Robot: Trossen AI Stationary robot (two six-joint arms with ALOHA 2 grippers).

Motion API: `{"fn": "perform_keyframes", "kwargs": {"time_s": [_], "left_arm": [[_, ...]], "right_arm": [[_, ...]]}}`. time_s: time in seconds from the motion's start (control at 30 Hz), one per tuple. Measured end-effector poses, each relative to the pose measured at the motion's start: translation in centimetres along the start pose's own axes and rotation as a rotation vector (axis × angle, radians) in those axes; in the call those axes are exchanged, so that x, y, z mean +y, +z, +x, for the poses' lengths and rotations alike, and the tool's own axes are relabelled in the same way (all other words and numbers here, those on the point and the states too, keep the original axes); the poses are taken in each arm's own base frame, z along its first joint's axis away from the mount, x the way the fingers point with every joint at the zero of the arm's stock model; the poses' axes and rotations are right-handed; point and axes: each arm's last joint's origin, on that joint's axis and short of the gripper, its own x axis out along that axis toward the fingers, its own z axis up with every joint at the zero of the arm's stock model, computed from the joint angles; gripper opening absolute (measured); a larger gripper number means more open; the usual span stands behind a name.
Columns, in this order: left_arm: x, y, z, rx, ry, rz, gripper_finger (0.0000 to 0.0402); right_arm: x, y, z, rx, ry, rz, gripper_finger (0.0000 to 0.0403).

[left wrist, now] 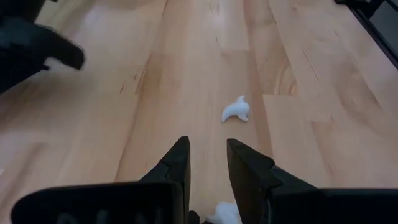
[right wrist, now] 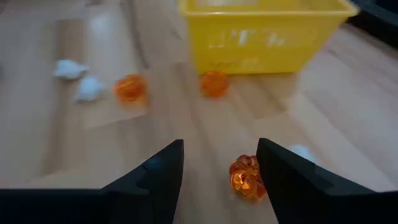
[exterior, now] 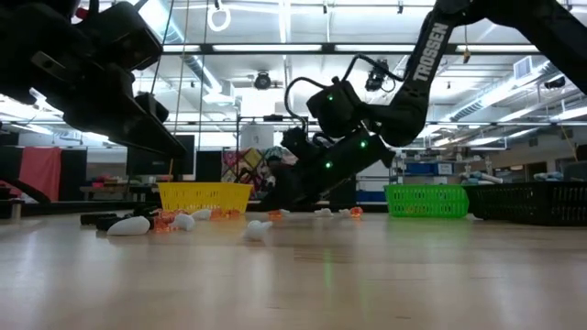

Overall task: Sort Halloween decoration
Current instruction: Put the orange pumpkin toy into the green bin

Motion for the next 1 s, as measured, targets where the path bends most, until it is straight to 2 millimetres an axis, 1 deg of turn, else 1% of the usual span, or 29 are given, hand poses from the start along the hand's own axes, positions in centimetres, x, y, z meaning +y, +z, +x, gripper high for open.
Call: {"fn": "perform_keyframes", "kwargs": {"time_s": [0.13, 0.27, 0.53, 0.63, 0.77, 1.0], "left_arm": [[0.0, 0.0, 0.0, 0.001, 0.000, 0.000, 0.0082], [0.0, 0.0, 0.0, 0.002, 0.000, 0.002, 0.0082], [0.0, -0.1, 0.0, 0.010, 0.003, 0.008, 0.0082], [0.0, -0.1, 0.0, 0.010, 0.003, 0.008, 0.0082], [0.0, -0.1, 0.0, 0.010, 0.003, 0.009, 0.0082], [0.0, -0.1, 0.0, 0.012, 0.003, 0.005, 0.0082]], "right_arm": [[-0.4, -0.3, 0.2, 0.009, -0.009, -0.013, 0.0200], [0.0, -0.4, 0.2, 0.017, -0.001, -0.064, 0.0178], [1.4, -0.7, -0.1, 0.044, 0.031, -0.122, 0.0109], [2.1, -0.6, -0.4, 0.046, 0.043, -0.141, 0.0082], [2.7, 0.2, -1.1, 0.043, 0.057, -0.150, 0.0065], [3.1, 2.2, -2.8, 0.062, 0.070, -0.167, 0.0062]]}}
